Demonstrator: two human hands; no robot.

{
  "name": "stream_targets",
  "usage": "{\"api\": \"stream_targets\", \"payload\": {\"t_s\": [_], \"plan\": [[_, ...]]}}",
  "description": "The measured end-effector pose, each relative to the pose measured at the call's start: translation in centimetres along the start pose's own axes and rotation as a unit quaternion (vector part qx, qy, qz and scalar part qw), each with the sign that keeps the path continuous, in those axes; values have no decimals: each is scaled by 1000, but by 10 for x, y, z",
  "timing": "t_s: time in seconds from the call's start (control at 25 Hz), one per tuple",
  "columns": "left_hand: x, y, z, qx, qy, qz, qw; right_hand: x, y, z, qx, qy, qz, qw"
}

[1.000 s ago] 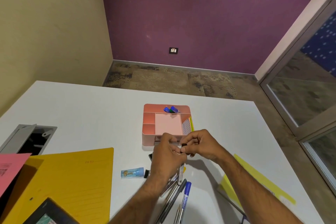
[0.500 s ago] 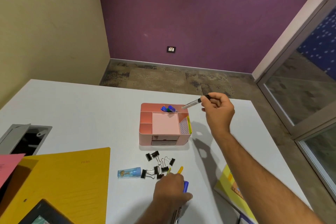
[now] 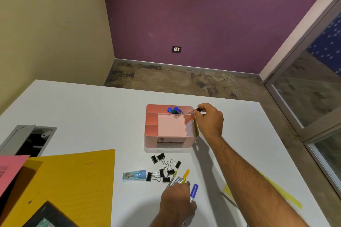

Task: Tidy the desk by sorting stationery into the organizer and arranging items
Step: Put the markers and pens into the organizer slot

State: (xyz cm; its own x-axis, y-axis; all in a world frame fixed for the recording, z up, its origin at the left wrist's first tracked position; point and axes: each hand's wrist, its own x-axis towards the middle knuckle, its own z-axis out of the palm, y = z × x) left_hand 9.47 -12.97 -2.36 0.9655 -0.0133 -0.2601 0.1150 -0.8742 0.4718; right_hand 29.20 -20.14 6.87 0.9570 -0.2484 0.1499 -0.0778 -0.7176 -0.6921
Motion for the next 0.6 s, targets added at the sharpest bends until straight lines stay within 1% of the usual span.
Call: {"api": "stream_targets", "payload": {"t_s": [0.08,0.12,0.2,0.24,0.28,0.32,0.4,0.44,0.48,0.52,0.6], "plan": [[5,0,-4,-53,-24,-43,997,3,0,0,-13,-19,10,1000],[6,-2,-4,-79,-31,-37,996,5,1,1,-24,-40,15,999],[12,-3,-9,-127,-35,-33,991,8,3,1,-55,-108,27,992],[13,-4,-15,-151,-26,-27,988,8,4,2,-63,-143,32,987],[17,-6,-19,-163,-9,-16,986,8,5,3,-64,-167,35,983],[21,-6,-25,-178,22,-9,984,8,8,4,-54,-174,35,983],[26,-5,-39,-216,83,-9,973,4,11,0,2,-132,8,991],[28,-4,-47,-236,116,-13,965,0,11,-5,48,-106,-17,993],[30,-3,-56,-248,146,-18,958,-4,11,-10,94,-96,-44,990],[32,-1,-65,-249,172,-22,953,-9,11,-14,128,-106,-71,984],[37,-1,-80,-251,213,-21,944,-21,8,-21,178,-158,-116,964]]}}
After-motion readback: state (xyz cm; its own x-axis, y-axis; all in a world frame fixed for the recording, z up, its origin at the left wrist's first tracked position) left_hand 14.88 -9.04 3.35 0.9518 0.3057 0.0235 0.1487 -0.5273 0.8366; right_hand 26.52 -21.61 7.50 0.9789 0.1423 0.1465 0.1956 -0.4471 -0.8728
